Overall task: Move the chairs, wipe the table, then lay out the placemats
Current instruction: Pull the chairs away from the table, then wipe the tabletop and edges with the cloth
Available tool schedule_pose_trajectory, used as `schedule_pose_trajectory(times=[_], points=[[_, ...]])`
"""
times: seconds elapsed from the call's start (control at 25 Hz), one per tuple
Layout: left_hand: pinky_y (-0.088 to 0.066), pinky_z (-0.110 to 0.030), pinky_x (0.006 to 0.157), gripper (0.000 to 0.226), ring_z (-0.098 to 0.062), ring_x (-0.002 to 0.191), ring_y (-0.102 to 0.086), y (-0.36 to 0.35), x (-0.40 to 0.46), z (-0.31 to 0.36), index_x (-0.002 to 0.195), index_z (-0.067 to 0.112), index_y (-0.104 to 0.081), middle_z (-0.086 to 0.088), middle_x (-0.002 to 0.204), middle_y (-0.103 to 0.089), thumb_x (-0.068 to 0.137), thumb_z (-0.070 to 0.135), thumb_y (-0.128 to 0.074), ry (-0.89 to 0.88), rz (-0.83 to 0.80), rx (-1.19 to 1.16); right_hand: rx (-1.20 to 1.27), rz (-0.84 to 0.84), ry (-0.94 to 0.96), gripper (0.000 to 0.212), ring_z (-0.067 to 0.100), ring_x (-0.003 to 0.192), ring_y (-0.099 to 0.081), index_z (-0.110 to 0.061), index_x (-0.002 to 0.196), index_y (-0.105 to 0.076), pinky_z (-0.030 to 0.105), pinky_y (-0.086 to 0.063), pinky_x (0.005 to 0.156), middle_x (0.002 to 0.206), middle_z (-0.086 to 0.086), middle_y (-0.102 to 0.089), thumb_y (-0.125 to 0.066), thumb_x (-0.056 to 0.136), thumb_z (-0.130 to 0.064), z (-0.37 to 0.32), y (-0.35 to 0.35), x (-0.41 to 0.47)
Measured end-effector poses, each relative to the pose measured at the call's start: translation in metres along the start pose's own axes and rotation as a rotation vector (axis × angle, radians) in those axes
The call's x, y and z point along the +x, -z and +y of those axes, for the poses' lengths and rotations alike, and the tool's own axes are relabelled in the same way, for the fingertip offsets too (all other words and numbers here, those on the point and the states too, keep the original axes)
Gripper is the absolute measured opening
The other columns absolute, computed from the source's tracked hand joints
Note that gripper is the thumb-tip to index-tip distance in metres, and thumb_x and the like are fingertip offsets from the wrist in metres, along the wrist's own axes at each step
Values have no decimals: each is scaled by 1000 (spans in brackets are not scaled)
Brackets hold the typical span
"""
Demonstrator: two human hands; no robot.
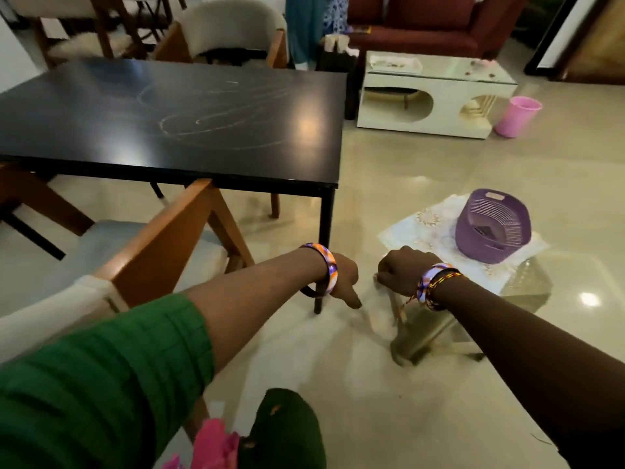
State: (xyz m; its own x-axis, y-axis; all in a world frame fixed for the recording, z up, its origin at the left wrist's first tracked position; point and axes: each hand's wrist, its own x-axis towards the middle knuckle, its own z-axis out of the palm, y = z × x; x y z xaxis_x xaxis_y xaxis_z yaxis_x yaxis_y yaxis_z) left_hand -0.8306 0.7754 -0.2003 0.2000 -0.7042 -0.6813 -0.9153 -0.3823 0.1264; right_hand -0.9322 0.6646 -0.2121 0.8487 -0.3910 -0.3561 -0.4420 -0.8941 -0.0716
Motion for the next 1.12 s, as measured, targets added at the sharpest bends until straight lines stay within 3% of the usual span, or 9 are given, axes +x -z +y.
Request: schedule_pose_trajectory(times=[0.16, 0.36, 0.64, 0.72, 0.76, 0.84, 0.96, 1.04, 1.12], points=[[-37, -30, 80, 34, -22, 89, -42, 25, 54, 32, 95, 17, -37, -2, 98, -44, 90, 48, -47, -28, 3, 17, 62, -15, -44, 28, 30, 101, -60, -17, 99, -67, 26, -35, 71, 110, 11, -64, -48, 92, -35, 70, -11, 4], [-38, -32, 83, 35, -21, 89, -42, 70, 139, 59, 93, 15, -36, -1, 97, -43, 90, 47, -48, -41, 9, -30, 137, -72, -86, 21, 30, 102, -60, -24, 90, -67, 28, -42, 79, 112, 12, -65, -50, 92, -37, 171, -20, 42], [-33, -29, 84, 31, -19, 93, -42, 127, 276, 111, 86, 16, -45, -7, 101, -44, 93, 46, -46, 32, -25, -130, 225, -167, -125, 25, 26, 115, -57, -15, 110, -68, 31, -47, 96, 122, 9, -64, -52, 93, -26, 331, -17, 91], [-38, -33, 96, 42, -25, 111, -50, 136, 301, 132, 113, 9, -56, -12, 120, -53, 93, 45, -45, 30, -50, -181, 331, -125, -191, 29, 28, 116, -55, -9, 118, -62, 27, -45, 89, 127, 11, -59, -50, 93, -17, 365, -13, 102], [-36, -34, 104, 52, -27, 124, -46, 138, 311, 141, 131, 9, -48, -10, 134, -49, 94, 45, -44, 34, -54, -211, 367, -82, -206, 31, 29, 115, -55, -6, 122, -58, 24, -43, 84, 128, 13, -58, -49, 94, -13, 379, -13, 108], [-32, -34, 110, 59, -26, 136, -37, 147, 333, 157, 143, 10, -35, -8, 148, -37, 95, 44, -44, 57, -58, -254, 457, -25, -230, 34, 30, 115, -56, -2, 126, -55, 20, -44, 81, 128, 17, -58, -49, 94, -9, 409, -15, 129], [-42, -33, 97, 37, -34, 118, -51, 157, 362, 182, 124, 4, -52, -19, 131, -50, 97, 28, -45, 186, -81, -306, 618, -135, -308, 43, 28, 125, -47, -1, 136, -43, 11, -39, 87, 138, 16, -50, -51, 94, -8, 448, -23, 172], [-36, -34, 105, 50, -32, 129, -42, 162, 380, 197, 136, 3, -40, -18, 142, -40, 96, 32, -46, 206, 27, -425, 605, -270, -319, 57, 31, 133, -37, -2, 142, -32, 28, -31, 105, 146, 18, -38, -57, 91, -11, 464, -32, 203], [-34, -34, 107, 56, -28, 133, -39, 162, 398, 209, 141, 5, -35, -15, 147, -37, 95, 35, -47, 230, 127, -487, 582, -363, -318, 67, 36, 135, -33, -2, 144, -28, 39, -28, 109, 148, 23, -31, -63, 87, -11, 473, -51, 229]])
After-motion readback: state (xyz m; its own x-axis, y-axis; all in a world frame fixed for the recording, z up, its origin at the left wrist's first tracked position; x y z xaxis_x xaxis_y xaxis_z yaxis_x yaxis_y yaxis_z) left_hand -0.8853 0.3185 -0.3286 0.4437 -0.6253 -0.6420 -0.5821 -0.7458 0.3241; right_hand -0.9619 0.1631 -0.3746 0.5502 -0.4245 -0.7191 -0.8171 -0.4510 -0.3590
